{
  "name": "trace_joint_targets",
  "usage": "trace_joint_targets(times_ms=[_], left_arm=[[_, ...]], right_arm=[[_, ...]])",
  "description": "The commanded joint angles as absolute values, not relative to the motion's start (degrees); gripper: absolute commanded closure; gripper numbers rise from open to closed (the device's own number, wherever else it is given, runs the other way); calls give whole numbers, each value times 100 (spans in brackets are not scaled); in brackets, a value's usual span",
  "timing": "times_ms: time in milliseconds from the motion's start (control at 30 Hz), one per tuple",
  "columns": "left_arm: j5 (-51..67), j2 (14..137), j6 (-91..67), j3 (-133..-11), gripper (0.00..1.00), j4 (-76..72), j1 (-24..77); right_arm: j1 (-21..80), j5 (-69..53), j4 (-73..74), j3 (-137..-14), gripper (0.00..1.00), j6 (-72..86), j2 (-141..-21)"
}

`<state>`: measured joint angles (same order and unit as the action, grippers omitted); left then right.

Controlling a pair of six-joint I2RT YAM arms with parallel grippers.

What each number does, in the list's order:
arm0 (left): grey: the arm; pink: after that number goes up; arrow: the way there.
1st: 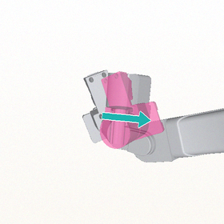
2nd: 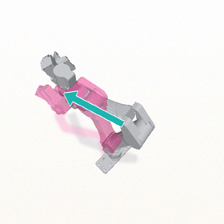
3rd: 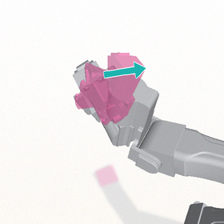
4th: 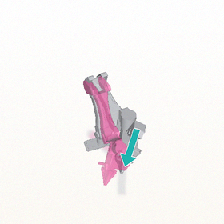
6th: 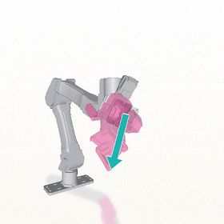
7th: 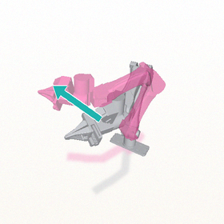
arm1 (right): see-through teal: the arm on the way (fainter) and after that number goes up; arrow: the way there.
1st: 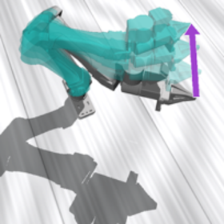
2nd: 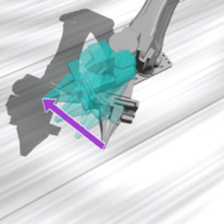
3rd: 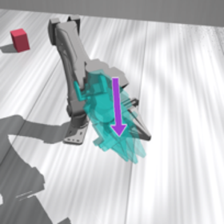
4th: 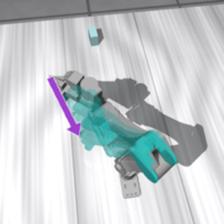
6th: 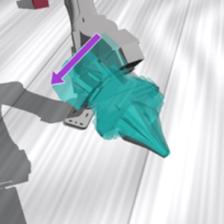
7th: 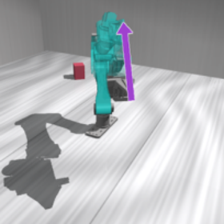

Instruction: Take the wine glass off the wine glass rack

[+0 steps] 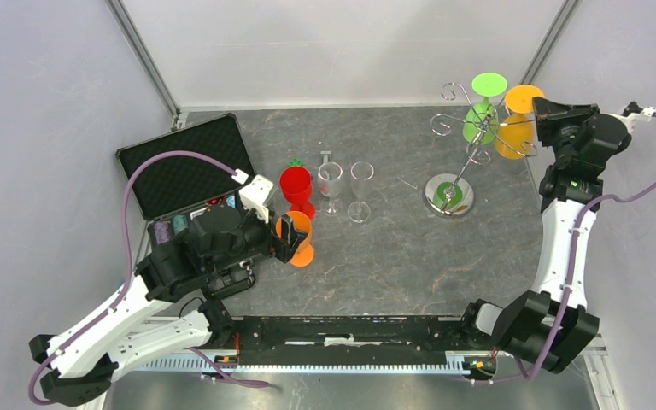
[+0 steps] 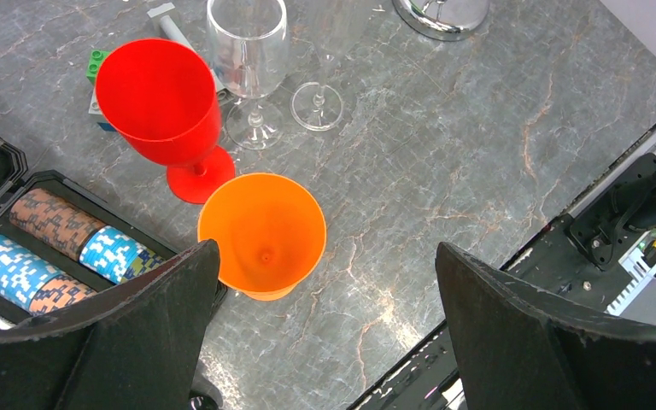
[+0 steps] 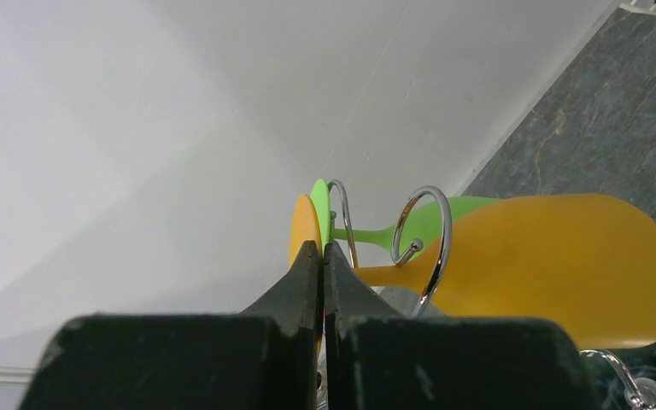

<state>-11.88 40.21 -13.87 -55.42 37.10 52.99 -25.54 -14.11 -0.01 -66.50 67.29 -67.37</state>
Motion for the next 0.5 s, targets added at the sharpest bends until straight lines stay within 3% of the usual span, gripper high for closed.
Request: trace_joint_targets(times_ms=[0,467], left_arm=[[-1235,4050,-1424,-5520,0,3445,5309],[-1231,4025,-1406,-5528,0,3442,5308]], right_arm=[[-2438,-1509,-453,-6740,100,6722,-6866],[-2235,-785,-1276,-6861,100,6338,-7222]])
